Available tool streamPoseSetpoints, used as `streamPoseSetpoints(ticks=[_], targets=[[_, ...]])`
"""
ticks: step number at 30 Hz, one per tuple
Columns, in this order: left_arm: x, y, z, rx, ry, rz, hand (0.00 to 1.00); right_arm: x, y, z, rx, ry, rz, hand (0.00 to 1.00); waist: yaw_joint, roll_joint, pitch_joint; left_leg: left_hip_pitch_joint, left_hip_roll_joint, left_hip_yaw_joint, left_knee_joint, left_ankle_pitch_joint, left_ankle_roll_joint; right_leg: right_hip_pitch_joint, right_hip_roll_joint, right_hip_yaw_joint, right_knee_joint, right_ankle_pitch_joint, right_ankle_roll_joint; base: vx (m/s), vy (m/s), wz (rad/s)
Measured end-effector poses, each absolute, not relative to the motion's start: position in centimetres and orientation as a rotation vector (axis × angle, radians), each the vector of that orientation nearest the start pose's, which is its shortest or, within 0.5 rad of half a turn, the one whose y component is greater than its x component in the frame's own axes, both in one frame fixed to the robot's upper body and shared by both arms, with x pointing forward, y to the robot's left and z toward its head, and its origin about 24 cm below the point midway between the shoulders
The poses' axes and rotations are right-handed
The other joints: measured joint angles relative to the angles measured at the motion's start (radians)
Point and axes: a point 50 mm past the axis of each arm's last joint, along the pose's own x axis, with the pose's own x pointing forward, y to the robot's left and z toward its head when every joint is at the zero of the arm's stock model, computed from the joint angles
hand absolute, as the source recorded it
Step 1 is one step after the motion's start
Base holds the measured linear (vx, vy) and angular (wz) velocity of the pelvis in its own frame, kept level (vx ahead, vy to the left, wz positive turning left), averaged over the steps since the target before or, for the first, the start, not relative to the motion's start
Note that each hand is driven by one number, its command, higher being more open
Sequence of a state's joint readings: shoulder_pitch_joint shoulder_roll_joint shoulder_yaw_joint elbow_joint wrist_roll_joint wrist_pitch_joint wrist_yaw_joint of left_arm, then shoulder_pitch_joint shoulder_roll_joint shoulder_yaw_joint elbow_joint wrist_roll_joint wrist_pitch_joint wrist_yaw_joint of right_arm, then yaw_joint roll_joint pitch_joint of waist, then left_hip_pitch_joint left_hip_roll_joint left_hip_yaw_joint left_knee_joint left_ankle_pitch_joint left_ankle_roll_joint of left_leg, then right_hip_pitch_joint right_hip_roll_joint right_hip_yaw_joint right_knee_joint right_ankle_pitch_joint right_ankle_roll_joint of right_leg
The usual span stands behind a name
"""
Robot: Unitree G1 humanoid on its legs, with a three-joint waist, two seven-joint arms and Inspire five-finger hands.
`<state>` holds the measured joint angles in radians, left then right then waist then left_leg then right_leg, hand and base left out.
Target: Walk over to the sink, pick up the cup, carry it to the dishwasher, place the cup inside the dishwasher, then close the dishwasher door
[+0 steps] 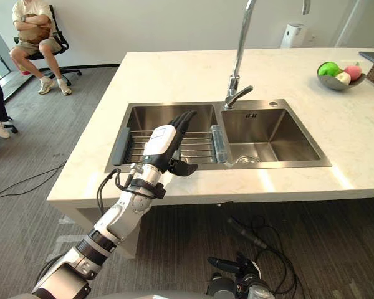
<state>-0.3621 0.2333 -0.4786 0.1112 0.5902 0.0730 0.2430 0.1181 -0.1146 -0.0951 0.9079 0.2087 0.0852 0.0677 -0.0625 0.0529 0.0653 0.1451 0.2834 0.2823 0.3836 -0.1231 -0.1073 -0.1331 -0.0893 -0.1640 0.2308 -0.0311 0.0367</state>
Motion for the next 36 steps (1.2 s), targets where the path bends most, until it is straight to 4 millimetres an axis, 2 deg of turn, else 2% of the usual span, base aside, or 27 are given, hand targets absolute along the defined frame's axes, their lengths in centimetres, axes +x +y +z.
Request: streamPoseSetpoints(ticks=[2,3,4,5,6,7,8,9,13,18,21,25,30,36], targets=[[29.6,7.5,9.2,0.850,-0.361,-0.184,1.00,10.1,-20.5,-15.4,0.183,1.087,-0.210,1.00,-0.001,-0.011,0.008,-0.081,0.032,0.001,0.172,0.027,0.047,0.054,0.003,-0.006,-0.053,0.007,-0.012,0.10,-0.100,0.09],[29.6,7.5,9.2,0.825,-0.356,-0.187,1.00,9.9,-20.6,-15.5,0.179,1.100,-0.216,1.00,0.003,-0.010,0.008,-0.110,0.026,0.005,0.210,-0.027,0.038,0.086,0.002,-0.009,-0.079,0.011,-0.018,0.11,-0.077,0.10],[29.6,7.6,9.4,0.815,-0.359,-0.183,1.00,9.8,-20.7,-15.6,0.176,1.105,-0.219,1.00,0.006,-0.010,0.008,-0.120,0.013,0.007,0.197,-0.056,0.035,0.098,0.001,-0.009,-0.088,0.017,-0.026,0.11,-0.025,-0.07],[29.5,7.9,10.1,0.800,-0.380,-0.161,1.00,9.6,-20.9,-15.6,0.172,1.113,-0.222,1.00,0.014,-0.008,0.006,-0.130,-0.030,0.007,0.101,-0.068,0.035,0.110,0.000,-0.005,-0.101,0.027,-0.012,0.11,0.023,-0.14],[29.6,8.3,11.0,0.781,-0.408,-0.132,1.00,9.5,-21.4,-15.6,0.160,1.118,-0.229,1.00,0.016,0.010,-0.004,-0.136,-0.070,0.008,-0.060,-0.011,0.037,0.110,0.008,-0.003,-0.107,0.035,-0.001,0.11,0.049,-0.13],[29.7,8.7,11.5,0.776,-0.421,-0.120,1.00,9.5,-21.5,-15.6,0.158,1.120,-0.233,1.00,0.016,0.018,-0.011,-0.127,-0.078,0.027,-0.108,-0.010,0.036,0.109,0.012,-0.002,-0.108,0.035,0.001,0.14,0.083,-0.03],[29.8,9.4,12.2,0.791,-0.443,-0.098,1.00,9.4,-21.5,-15.6,0.154,1.125,-0.238,1.00,0.014,0.018,-0.022,-0.087,-0.097,0.022,-0.203,0.003,0.016,0.096,0.016,0.001,-0.111,0.037,0.006,0.16,0.110,0.01],[30.2,10.5,12.7,0.837,-0.456,-0.087,1.00,9.4,-21.5,-15.7,0.159,1.133,-0.243,1.00,0.012,0.014,-0.022,-0.064,-0.115,0.025,-0.267,0.023,0.011,0.098,0.010,0.002,-0.128,0.045,0.015,0.14,0.105,0.02],[31.5,13.7,12.9,0.997,-0.356,-0.110,1.00,9.3,-21.5,-15.7,0.180,1.137,-0.267,1.00,-0.008,0.018,-0.024,-0.045,-0.151,0.017,-0.321,0.048,0.025,0.118,-0.013,-0.004,-0.171,0.059,0.028,0.06,0.063,0.07],[33.9,16.0,12.3,1.128,-0.159,-0.212,1.00,9.6,-21.3,-15.7,0.184,1.135,-0.250,1.00,-0.030,0.019,-0.024,-0.045,-0.163,0.013,-0.349,0.062,0.029,0.134,-0.015,-0.008,-0.232,0.096,0.026,-0.02,0.015,0.01],[34.1,17.3,11.0,1.180,-0.042,-0.277,1.00,9.7,-21.2,-15.7,0.190,1.132,-0.236,1.00,-0.041,0.019,-0.024,-0.034,-0.163,0.020,-0.363,0.065,0.027,0.136,-0.008,0.006,-0.251,0.113,0.023,-0.05,-0.010,-0.17],[34.3,18.4,10.0,1.122,0.055,-0.317,1.00,9.8,-21.2,-15.7,0.191,1.129,-0.228,1.00,-0.055,0.019,-0.024,-0.024,-0.167,0.031,-0.385,0.075,0.026,0.136,-0.004,0.022,-0.278,0.133,0.020,-0.06,-0.012,-0.14],[34.9,18.9,9.9,1.035,0.103,-0.335,1.00,9.7,-21.3,-15.6,0.184,1.119,-0.236,1.00,-0.063,0.018,-0.024,-0.002,-0.169,0.039,-0.412,0.085,0.023,0.150,0.001,0.028,-0.296,0.146,0.023,-0.03,-0.016,-0.05],[35.1,19.7,10.4,1.058,0.107,-0.330,1.00,9.4,-21.3,-15.6,0.178,1.119,-0.245,1.00,-0.074,0.014,-0.024,0.010,-0.168,0.057,-0.427,0.084,0.020,0.155,0.006,0.042,-0.314,0.151,0.025,0.00,-0.015,-0.08]])
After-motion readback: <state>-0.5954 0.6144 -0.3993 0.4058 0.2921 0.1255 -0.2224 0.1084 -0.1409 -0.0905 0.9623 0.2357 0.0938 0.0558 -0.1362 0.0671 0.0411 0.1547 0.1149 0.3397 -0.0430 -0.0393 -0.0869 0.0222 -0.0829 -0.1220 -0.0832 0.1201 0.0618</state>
